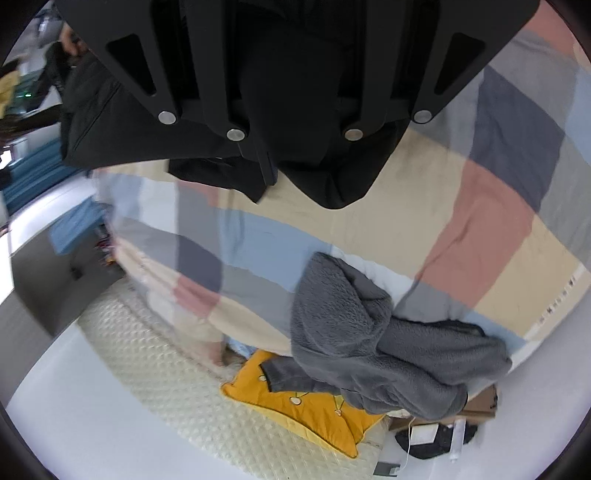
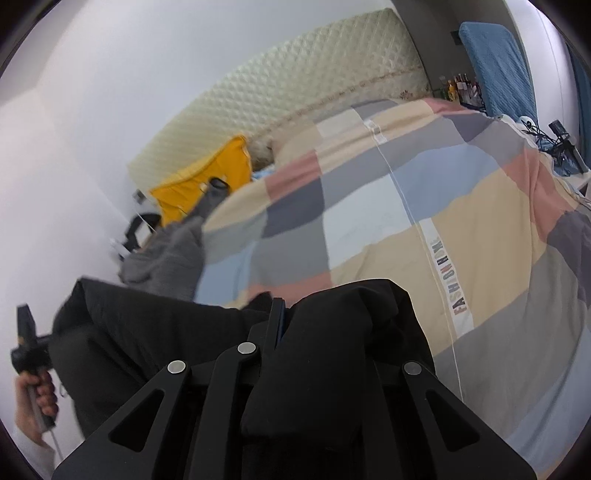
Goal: Fold large clothes
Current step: 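Carry the hem over the jacket body toward the collar with both grippers, then lay the hem down on the jacket and open both grippers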
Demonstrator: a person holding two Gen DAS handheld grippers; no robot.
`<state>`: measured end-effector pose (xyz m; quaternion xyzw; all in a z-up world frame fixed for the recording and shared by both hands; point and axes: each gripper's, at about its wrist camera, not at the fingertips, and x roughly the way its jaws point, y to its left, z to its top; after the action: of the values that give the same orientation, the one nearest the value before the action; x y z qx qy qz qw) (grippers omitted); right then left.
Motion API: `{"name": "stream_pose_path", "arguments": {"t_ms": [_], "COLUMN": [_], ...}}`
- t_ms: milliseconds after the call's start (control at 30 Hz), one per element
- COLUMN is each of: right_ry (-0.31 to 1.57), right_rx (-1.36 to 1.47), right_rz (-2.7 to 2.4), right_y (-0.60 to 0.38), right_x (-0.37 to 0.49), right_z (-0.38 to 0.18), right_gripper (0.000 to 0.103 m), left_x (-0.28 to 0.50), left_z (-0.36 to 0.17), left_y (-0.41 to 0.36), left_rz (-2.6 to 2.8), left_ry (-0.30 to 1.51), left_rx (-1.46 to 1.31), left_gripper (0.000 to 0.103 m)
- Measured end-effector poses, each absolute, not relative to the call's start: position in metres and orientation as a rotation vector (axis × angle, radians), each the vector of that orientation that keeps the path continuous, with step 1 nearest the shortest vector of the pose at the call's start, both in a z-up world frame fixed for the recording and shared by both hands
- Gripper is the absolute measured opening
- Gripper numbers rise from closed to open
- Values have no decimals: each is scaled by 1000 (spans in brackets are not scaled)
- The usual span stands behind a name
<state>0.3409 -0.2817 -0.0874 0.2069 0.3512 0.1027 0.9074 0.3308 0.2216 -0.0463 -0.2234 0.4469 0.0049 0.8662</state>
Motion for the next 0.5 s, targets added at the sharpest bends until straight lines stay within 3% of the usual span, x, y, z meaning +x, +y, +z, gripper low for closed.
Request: {"name": "stream_pose_path", "arguments": {"t_ms": [500], "right_ry": [922], "right_rx": [455], "right_rz": [198], "right_y": [-286], "right_x": [393], "right_z": [-167], "right_gripper": [3], "left_x": [416], "left_z": [-128], "left_y": [165], "left_rz": [102], "left_ry": [1068], "left_rx": [-260], "left_gripper": [21]}}
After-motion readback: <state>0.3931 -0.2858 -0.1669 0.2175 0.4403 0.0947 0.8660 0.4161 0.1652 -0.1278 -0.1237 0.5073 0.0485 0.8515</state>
